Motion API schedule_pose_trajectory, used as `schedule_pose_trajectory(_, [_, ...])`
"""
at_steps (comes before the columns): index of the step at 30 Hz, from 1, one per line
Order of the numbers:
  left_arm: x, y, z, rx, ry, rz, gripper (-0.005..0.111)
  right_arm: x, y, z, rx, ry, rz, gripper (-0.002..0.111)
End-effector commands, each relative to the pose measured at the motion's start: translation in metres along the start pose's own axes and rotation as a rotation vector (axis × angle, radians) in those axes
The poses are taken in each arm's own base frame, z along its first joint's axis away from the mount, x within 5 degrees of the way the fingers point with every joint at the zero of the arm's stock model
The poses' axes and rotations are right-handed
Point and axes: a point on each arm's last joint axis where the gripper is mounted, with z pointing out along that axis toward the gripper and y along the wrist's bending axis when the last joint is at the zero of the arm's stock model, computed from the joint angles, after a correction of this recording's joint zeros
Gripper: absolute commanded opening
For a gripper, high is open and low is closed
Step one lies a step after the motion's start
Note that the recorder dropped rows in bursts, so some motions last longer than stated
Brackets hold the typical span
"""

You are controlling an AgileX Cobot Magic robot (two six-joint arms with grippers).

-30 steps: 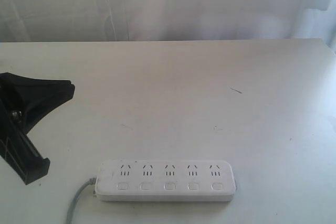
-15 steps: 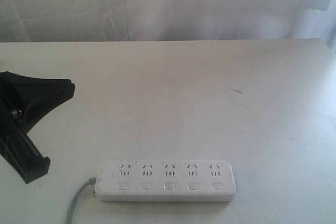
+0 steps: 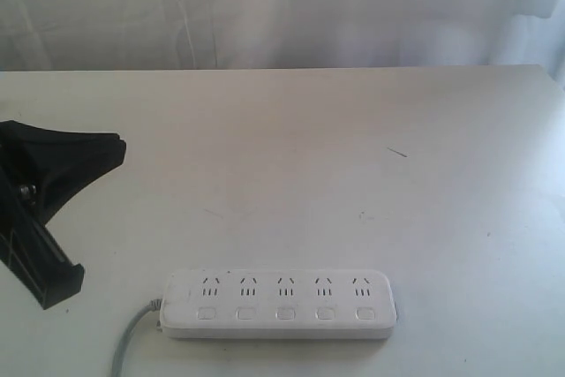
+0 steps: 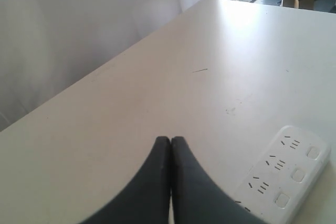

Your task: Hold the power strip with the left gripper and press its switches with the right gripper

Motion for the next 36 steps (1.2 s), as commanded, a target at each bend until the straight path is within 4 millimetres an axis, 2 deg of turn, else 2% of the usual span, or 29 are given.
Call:
schedule_pose_trajectory(1, [0.004,-0.001,-0.001,0.005,0.028,0.003,0.0,0.004,0.007,-0.003,-0.165,-0.017,0.088,0.0])
schedule_pose_trajectory(11, [0.008,-0.001,-0.001,0.006,0.063,0.045,0.0,0.011,-0.001,-0.003,-0.151,-0.001,0.086,0.0])
schedule_pose_trajectory(16, [0.033,-0.007,0.0,0.024,0.121,0.064,0.0,0.012,-0.002,-0.003,-0.147,0.002,0.087,0.0])
schedule_pose_trajectory(19, [0.044,-0.011,0.0,0.033,0.099,0.036,0.0,0.012,-0.002,-0.003,-0.15,0.001,0.087,0.0])
schedule_pose_trajectory(25, [0.04,-0.01,0.001,0.009,-0.009,-0.081,0.0,0.012,-0.002,-0.003,-0.152,0.001,0.087,0.0])
schedule_pose_trajectory(29, [0.043,-0.009,0.001,-0.001,0.024,-0.092,0.0,0.012,-0.002,-0.003,-0.152,0.001,0.087,0.0])
schedule_pose_trajectory(33, [0.045,-0.005,-0.011,-0.034,0.008,-0.071,0.0,0.012,-0.002,-0.003,-0.154,0.001,0.087,0.0])
schedule_pose_trajectory(36, [0.052,0.007,-0.023,-0.139,-0.008,-0.142,0.0,0.012,-0.002,-0.003,-0.15,0.001,0.087,0.0])
